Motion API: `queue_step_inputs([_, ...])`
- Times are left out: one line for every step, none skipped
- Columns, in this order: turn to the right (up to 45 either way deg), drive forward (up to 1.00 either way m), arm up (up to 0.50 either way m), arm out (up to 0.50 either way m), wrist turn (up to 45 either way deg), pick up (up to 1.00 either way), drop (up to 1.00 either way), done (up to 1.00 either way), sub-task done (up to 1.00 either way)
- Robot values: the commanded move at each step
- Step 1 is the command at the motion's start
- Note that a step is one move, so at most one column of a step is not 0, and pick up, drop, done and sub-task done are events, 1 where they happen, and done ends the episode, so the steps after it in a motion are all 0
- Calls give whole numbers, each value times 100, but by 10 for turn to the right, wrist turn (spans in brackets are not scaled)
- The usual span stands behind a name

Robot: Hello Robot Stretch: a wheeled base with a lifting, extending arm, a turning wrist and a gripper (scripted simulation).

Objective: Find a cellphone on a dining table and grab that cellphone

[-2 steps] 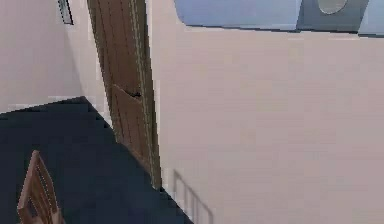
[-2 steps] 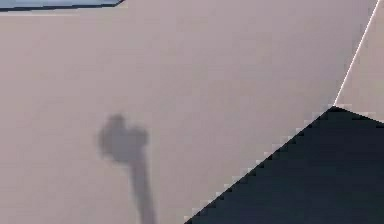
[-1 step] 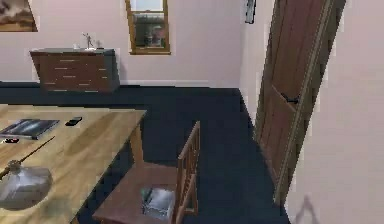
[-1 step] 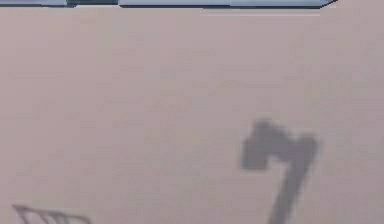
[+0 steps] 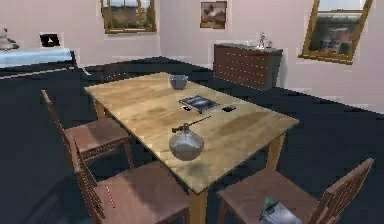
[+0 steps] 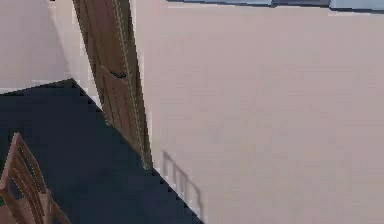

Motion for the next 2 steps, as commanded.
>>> queue_step_inputs([-450,0,0,0,0,0,0,0,0])
queue_step_inputs([-300,0,0,0,0,0,0,0,0])
